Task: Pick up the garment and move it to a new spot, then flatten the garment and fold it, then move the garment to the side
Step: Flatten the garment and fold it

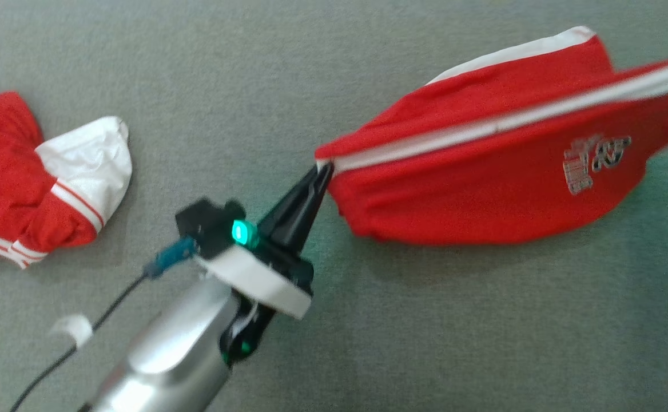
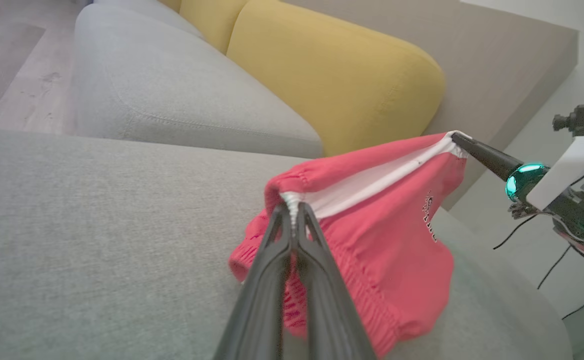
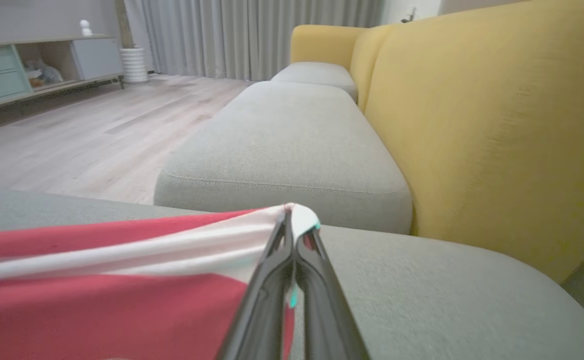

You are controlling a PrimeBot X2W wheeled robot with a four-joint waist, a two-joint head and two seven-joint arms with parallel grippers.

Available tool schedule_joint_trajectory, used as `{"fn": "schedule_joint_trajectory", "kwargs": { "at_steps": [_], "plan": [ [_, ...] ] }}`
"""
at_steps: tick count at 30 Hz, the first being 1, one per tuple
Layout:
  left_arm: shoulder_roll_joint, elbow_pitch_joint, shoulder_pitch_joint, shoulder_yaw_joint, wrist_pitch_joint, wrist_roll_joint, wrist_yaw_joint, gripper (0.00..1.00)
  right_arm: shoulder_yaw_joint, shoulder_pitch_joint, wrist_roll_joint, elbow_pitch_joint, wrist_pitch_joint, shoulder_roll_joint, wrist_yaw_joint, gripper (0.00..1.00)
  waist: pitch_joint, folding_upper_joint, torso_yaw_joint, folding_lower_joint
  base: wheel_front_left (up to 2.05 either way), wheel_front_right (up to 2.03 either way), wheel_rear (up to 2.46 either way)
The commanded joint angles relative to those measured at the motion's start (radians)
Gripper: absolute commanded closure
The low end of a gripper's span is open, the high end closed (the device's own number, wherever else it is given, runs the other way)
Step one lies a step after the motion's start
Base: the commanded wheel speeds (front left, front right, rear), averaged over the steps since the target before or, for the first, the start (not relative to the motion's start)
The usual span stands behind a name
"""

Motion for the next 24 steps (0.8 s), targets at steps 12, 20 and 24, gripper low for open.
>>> {"fn": "schedule_joint_trajectory", "kwargs": {
  "at_steps": [12, 20, 24],
  "plan": [
    [-0.059, 0.147, -0.234, -0.004, 0.074, -0.056, 0.002, 1.0, 0.258, -0.324, -0.003, 0.295, 0.041, -0.132, 0.006, 1.0, 0.121, 0.0, 0.065, -0.0002, 0.0, 0.0, 0.0],
    [-0.072, 0.224, -0.27, -0.053, 0.034, -0.088, 0.002, 0.04, 0.35, -0.4, 0.076, 0.431, -0.03, -0.134, 0.006, 0.0, 0.123, 0.0, 0.071, -0.0002, 0.0, 0.0, 0.0],
    [-0.065, 0.249, -0.235, -0.027, -0.007, -0.035, 0.041, 0.0, 0.372, -0.375, 0.143, 0.44, -0.069, -0.136, 0.006, 0.0, 0.087, 0.0, 0.059, -0.0002, 0.0, 0.0, 0.0]
  ]
}}
